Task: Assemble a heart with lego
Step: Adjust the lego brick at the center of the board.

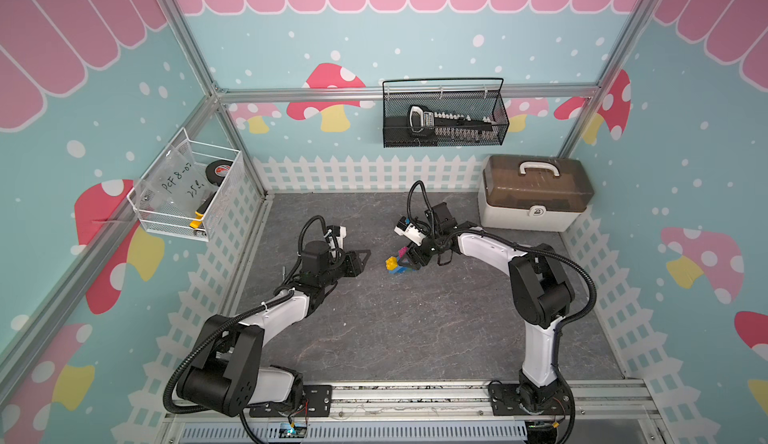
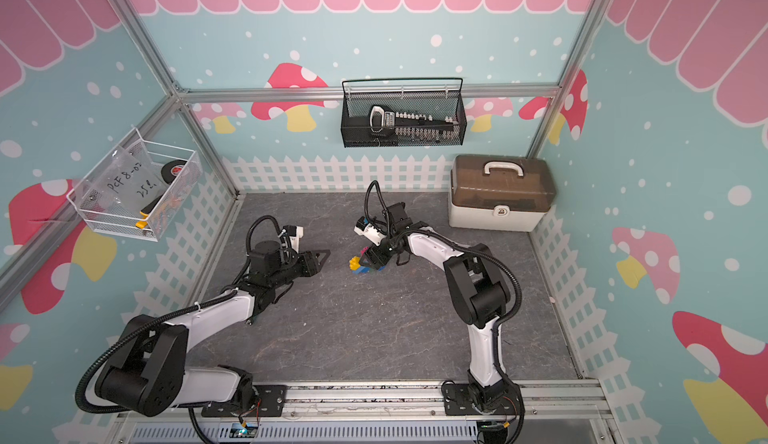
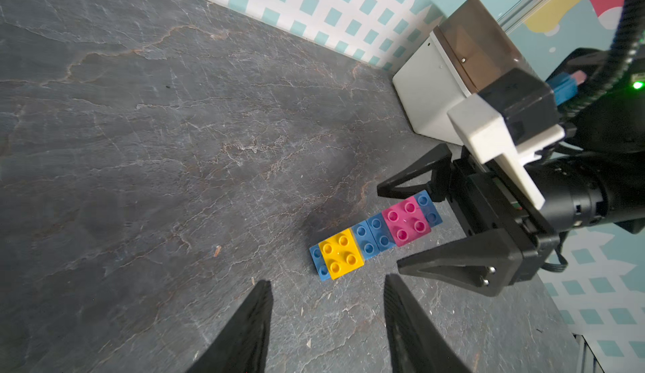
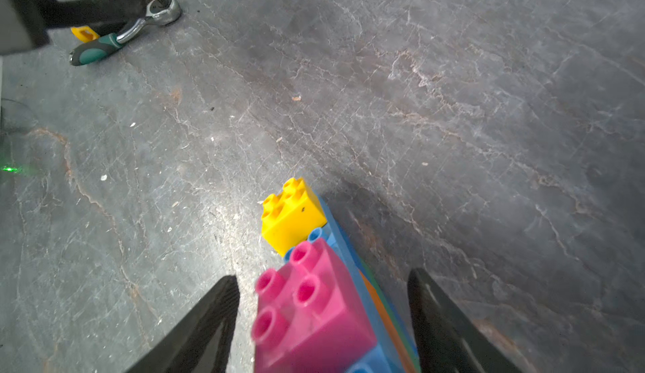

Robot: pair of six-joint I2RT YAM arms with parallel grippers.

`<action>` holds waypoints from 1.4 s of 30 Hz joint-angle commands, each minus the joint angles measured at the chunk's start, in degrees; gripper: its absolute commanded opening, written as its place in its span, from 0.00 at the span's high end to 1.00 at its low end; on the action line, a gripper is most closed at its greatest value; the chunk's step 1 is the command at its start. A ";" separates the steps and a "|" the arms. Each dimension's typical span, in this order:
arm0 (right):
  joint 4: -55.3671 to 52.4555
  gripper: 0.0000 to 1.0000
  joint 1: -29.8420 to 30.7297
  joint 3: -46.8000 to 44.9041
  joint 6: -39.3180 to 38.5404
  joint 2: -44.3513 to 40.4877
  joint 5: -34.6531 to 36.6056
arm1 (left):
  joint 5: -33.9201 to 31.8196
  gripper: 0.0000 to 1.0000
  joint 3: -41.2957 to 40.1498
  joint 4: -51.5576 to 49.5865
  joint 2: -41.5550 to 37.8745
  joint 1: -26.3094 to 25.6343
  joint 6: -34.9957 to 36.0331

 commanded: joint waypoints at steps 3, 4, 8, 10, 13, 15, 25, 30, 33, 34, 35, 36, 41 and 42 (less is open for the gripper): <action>1.80 0.32 0.09 -5.28 1.17 -3.63 -0.61 | 0.85 0.50 -0.69 1.74 0.38 0.36 -0.15; 1.89 0.34 0.18 -5.47 1.41 -3.61 -0.20 | 0.87 0.50 -0.65 1.73 0.35 0.35 -0.16; 2.37 0.52 0.43 -5.79 2.23 -3.63 1.29 | 0.62 0.50 -0.87 1.24 -0.21 0.35 0.02; 3.69 0.57 0.37 -6.21 3.23 -3.65 1.60 | 0.47 0.50 -0.87 1.07 -0.53 0.35 0.12; 4.86 0.63 0.40 -5.90 4.94 -3.57 1.58 | 0.39 0.50 -0.72 0.88 -0.54 0.38 0.06; 5.49 0.68 0.42 -5.41 7.18 -2.98 2.43 | 0.18 0.50 -0.78 0.53 -0.53 0.44 0.03; 14.43 0.81 -1.88 -11.60 27.73 -7.52 -4.06 | -2.00 0.51 -1.25 -2.48 -5.03 1.14 -1.79; 20.97 0.81 -2.40 -14.88 36.25 -6.34 -7.84 | -6.56 0.51 -3.52 -5.38 -9.40 1.90 -2.87; 26.40 0.81 -2.45 -17.25 40.41 -4.85 -8.80 | -11.49 0.50 -4.73 -8.93 -13.28 2.62 -1.26; 27.09 0.81 -2.45 -17.78 40.94 -4.53 -8.35 | -13.97 0.49 -4.98 -10.54 -14.93 2.79 -0.38; 27.61 0.80 -2.53 -18.14 41.32 -4.51 -7.93 | -16.83 0.49 -5.23 -11.77 -16.57 2.89 0.67; 28.12 0.80 -2.66 -18.38 41.77 -2.87 -7.66 | -18.98 0.49 -5.53 -12.47 -17.85 2.98 1.44; 29.39 0.66 -4.24 -19.28 43.28 -0.39 -6.83 | -27.34 0.46 -7.23 -13.00 -20.85 4.34 4.08; 29.50 0.62 -4.65 -19.67 43.28 -0.56 -6.45 | -27.93 0.45 -7.44 -12.42 -20.55 4.60 4.51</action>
